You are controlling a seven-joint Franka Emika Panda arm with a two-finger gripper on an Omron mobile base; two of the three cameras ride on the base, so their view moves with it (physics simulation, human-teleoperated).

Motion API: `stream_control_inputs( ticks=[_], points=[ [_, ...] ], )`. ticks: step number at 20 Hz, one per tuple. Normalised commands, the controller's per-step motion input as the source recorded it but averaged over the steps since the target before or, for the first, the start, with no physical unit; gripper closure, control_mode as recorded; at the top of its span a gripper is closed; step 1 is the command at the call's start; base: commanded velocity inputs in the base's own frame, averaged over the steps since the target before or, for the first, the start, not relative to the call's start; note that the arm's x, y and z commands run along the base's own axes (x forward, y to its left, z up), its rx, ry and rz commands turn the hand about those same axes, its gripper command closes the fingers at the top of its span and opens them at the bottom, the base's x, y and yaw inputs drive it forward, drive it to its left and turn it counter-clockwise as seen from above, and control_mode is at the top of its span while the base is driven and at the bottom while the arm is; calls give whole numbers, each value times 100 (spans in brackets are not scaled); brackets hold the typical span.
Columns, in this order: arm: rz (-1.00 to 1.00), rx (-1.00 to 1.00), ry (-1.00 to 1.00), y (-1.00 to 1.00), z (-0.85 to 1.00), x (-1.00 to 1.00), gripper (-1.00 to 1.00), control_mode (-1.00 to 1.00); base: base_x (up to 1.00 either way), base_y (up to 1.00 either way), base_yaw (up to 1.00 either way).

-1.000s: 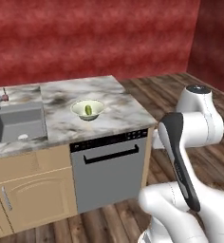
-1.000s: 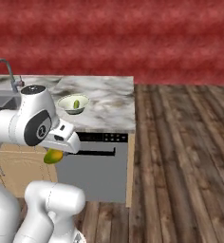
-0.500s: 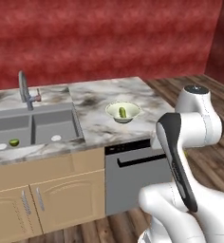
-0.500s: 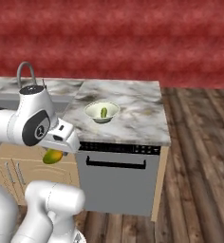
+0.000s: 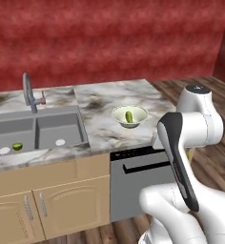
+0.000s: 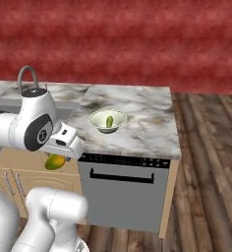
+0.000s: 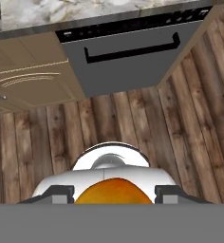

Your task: Pick the mangos from the cabinet and place them in one bowl. Pick the kiwi from the sink and place it in the other bowl.

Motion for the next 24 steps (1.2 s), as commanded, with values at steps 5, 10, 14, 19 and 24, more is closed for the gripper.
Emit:
stream_control_inputs(
  ticks=[5, 10, 14, 19, 24],
  points=[
    [0, 0, 0, 0, 0, 0, 100, 100, 30, 0, 10],
    [0, 0, 0, 0, 0, 0, 100, 100, 40, -4, 3],
    [0, 0, 0, 0, 0, 0, 100, 100, 30, -2, 1],
    [0, 0, 0, 0, 0, 0, 100, 100, 34, -2, 2],
    [0, 0, 0, 0, 0, 0, 100, 100, 46, -6, 1]
  ],
)
